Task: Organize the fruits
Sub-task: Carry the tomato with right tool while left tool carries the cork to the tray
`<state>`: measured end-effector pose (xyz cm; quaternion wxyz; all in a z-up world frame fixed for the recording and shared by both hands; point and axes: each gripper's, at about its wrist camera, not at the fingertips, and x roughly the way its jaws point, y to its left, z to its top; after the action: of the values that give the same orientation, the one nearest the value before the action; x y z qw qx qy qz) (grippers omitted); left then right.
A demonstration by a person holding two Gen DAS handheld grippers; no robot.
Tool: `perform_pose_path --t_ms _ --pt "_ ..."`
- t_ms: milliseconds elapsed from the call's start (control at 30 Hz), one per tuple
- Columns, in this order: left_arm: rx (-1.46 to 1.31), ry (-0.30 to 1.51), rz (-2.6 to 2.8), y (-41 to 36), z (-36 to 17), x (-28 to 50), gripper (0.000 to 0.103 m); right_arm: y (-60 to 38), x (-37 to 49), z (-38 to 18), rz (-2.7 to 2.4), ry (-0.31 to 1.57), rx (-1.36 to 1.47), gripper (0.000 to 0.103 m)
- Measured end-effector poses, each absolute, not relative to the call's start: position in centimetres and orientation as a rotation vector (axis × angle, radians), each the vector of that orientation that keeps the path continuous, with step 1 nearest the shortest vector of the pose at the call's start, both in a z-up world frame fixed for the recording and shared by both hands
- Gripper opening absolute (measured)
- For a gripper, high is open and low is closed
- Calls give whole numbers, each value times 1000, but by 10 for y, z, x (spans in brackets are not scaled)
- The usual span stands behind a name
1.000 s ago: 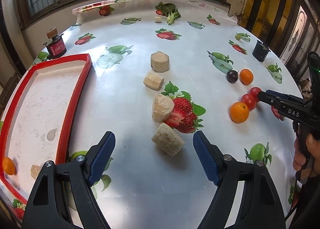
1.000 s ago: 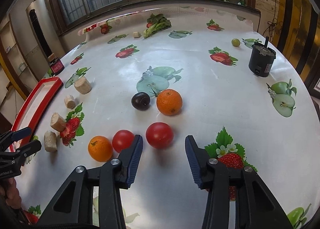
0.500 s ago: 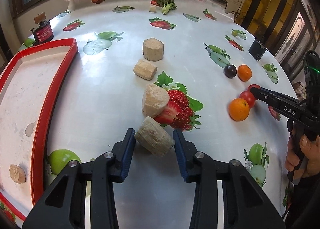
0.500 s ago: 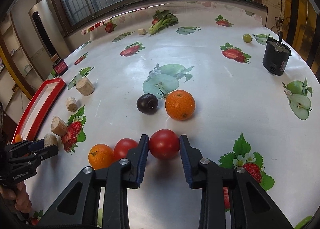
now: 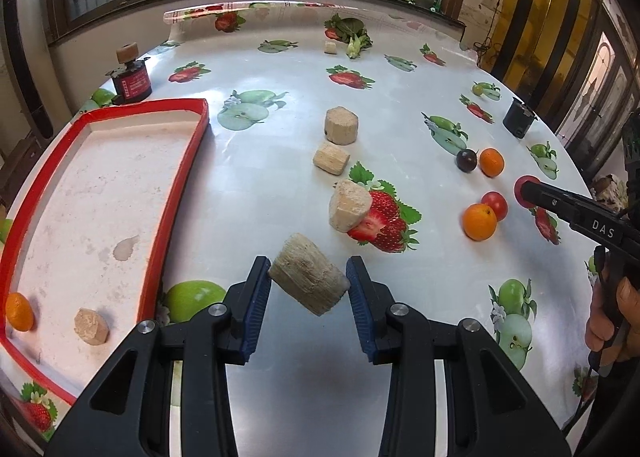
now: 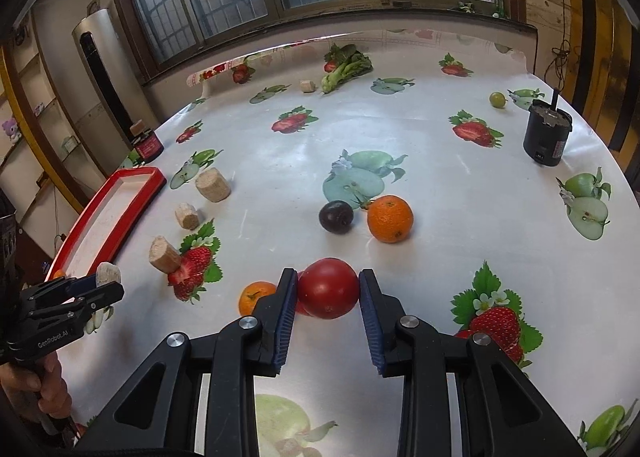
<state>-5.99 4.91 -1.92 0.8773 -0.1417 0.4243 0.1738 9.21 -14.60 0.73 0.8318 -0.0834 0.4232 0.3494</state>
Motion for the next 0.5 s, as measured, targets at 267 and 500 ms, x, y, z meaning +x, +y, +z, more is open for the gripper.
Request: perform_pose_path --t_ms 267,500 --pt "-298 852 413 60 -8 -85 37 -117 60 16 833 882 -207 32" --pt "-283 815 456 71 5 -103 37 -91 33 17 908 878 -240 32"
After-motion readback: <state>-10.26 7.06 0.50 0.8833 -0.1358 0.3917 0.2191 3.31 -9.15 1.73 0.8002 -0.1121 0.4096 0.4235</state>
